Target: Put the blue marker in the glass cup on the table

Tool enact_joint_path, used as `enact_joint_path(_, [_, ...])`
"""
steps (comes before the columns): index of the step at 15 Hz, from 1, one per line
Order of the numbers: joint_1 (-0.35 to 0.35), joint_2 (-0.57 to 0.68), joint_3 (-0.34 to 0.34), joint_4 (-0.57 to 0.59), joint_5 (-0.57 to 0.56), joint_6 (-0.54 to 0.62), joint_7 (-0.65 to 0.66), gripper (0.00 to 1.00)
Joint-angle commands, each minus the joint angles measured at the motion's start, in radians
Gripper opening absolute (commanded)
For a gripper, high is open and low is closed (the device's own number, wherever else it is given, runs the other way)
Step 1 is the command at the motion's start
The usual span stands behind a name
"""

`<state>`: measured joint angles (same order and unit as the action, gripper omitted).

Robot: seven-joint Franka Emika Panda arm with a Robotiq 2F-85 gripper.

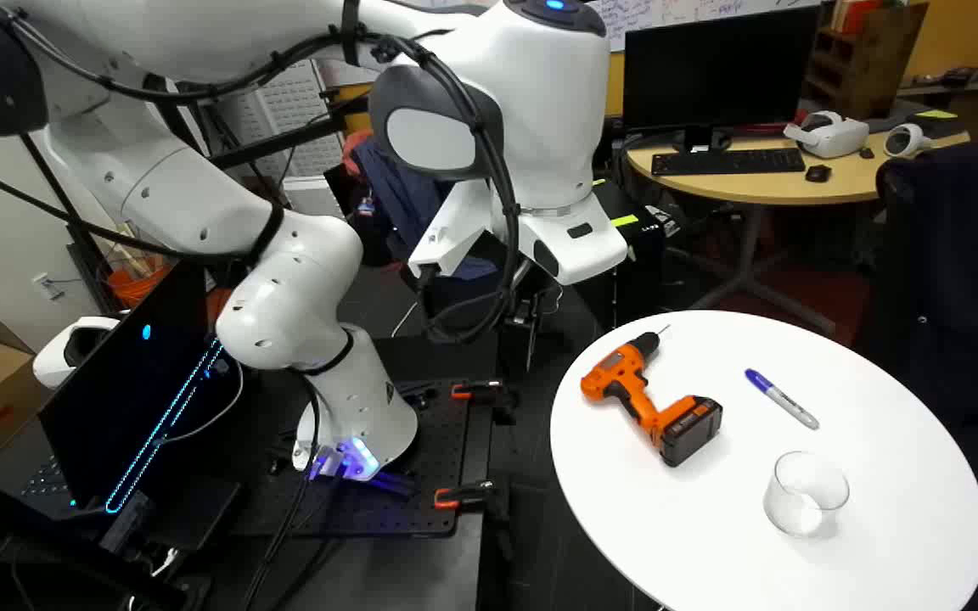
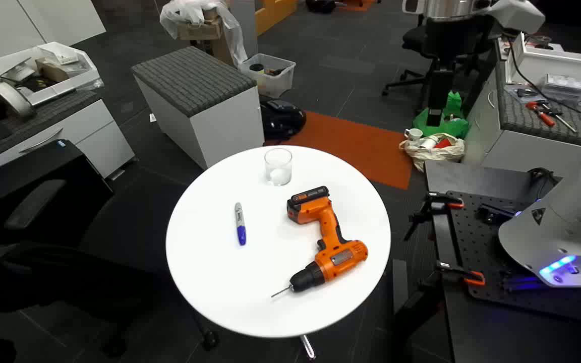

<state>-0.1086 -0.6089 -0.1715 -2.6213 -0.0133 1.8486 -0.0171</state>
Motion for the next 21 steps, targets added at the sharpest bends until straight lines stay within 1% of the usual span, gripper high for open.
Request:
enact_joint_path(1, [-0.015, 0.002, 0.013, 0.001, 0.007, -0.001, -0.007, 1.0])
enact_joint_path(6, [-0.015, 0.002, 0.013, 0.001, 0.007, -0.001, -0.007, 1.0])
enact_joint_path(11, [-0.013, 0.012, 0.023, 0.008, 0.003, 0.032, 0.002, 1.0])
enact_joint_path(15, [-0.007, 0.029, 0.034, 0.018, 0.01, 0.095, 0.015, 1.0])
enact_joint_path(19, [-0.002, 0.048, 0.059, 0.029, 0.014, 0.183, 0.041, 1.0])
enact_joint_path(21, [0.006, 0.066, 0.069, 0.041, 0.039, 0.226, 0.07, 1.0])
